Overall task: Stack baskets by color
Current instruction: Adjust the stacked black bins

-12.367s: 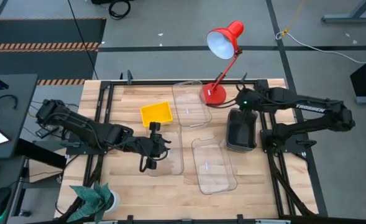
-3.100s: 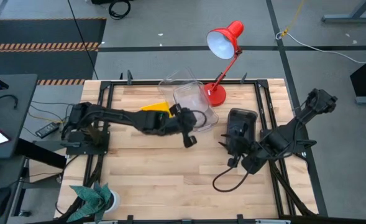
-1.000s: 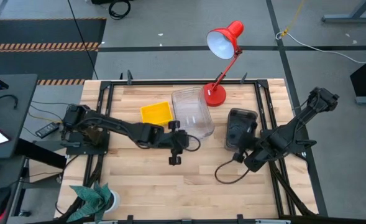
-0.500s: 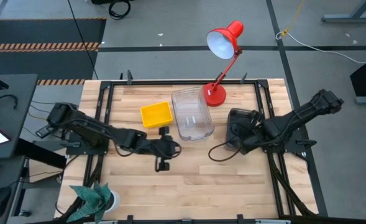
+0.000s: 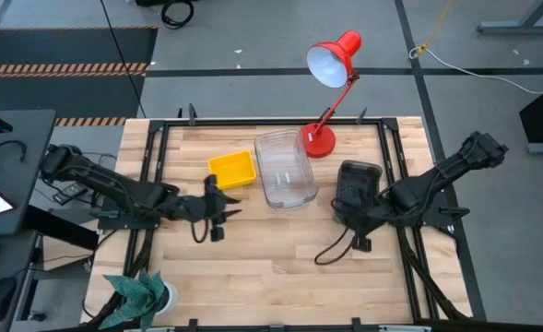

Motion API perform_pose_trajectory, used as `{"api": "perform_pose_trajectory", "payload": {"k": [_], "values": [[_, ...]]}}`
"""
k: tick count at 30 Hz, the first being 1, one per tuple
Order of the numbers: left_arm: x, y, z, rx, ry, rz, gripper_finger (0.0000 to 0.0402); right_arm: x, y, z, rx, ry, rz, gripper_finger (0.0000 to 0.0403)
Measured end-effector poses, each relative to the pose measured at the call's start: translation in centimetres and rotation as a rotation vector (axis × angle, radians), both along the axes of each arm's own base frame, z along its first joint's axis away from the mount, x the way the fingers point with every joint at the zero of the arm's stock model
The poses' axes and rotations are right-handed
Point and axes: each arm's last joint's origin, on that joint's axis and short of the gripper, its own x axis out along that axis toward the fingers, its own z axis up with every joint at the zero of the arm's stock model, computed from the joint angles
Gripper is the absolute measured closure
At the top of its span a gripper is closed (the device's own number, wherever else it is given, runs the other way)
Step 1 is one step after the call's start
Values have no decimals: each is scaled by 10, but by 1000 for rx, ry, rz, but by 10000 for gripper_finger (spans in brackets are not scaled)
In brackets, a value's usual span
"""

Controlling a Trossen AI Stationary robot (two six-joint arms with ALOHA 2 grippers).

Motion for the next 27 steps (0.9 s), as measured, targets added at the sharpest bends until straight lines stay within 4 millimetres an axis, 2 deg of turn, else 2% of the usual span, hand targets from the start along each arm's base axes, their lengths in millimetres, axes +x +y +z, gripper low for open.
{"api": "perform_pose_trajectory", "payload": {"k": [5,12,18,27], "values": [[-24,9,-2,-34,-108,31,285,1,12,-16,28,136,-24,400],[-49,19,-6,-59,-234,76,285,-8,6,-31,-127,343,-117,400],[-65,25,-4,-89,-322,90,285,-4,-12,-34,-271,385,-152,400],[-83,31,-3,-104,-370,95,285,2,-57,-31,-426,427,-301,400]]}}
